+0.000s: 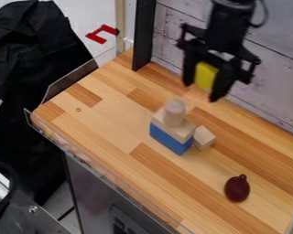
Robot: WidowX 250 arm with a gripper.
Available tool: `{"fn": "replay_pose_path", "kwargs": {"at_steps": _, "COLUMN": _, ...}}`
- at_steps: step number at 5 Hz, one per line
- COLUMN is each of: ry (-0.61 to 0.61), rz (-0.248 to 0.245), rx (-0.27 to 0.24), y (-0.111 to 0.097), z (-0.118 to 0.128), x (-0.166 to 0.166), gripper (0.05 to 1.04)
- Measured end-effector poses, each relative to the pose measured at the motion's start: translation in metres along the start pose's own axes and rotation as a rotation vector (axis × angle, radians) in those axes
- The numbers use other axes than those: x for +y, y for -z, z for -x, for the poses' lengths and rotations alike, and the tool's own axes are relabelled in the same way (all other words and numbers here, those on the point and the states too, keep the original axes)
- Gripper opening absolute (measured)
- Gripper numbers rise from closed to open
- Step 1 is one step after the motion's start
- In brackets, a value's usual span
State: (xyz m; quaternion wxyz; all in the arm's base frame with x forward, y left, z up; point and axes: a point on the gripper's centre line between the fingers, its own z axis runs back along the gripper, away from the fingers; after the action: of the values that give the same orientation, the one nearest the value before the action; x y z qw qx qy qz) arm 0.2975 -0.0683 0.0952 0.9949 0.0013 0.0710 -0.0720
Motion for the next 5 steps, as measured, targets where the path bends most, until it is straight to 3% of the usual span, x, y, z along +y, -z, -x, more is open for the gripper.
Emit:
{"fn": "replay_pose_path", "kwargs": {"at_steps": 1, "ry": 0.051, "rz": 0.011, "rx": 0.023, "y": 0.009, "z": -0.012, "x": -0.018, "gripper": 0.596}}
{"fn": "replay_pose_path", "kwargs": {"at_steps": 3, "ry": 0.113, "rz": 0.027, "rx": 0.089, "y": 0.048, "z": -0.033, "x": -0.045, "gripper": 0.596}}
{"fn": "replay_pose_path", "kwargs": {"at_steps": 4, "ry": 0.137, "rz": 0.021, "rx": 0.065, "y": 0.067, "z": -0.041, "x": -0.059, "gripper": 0.596}}
{"fn": "replay_pose_path", "kwargs": {"at_steps": 5, "ry": 0.147, "rz": 0.011, "rx": 0.099, "y": 0.081, "z": -0.045, "x": -0.064, "gripper": 0.596}}
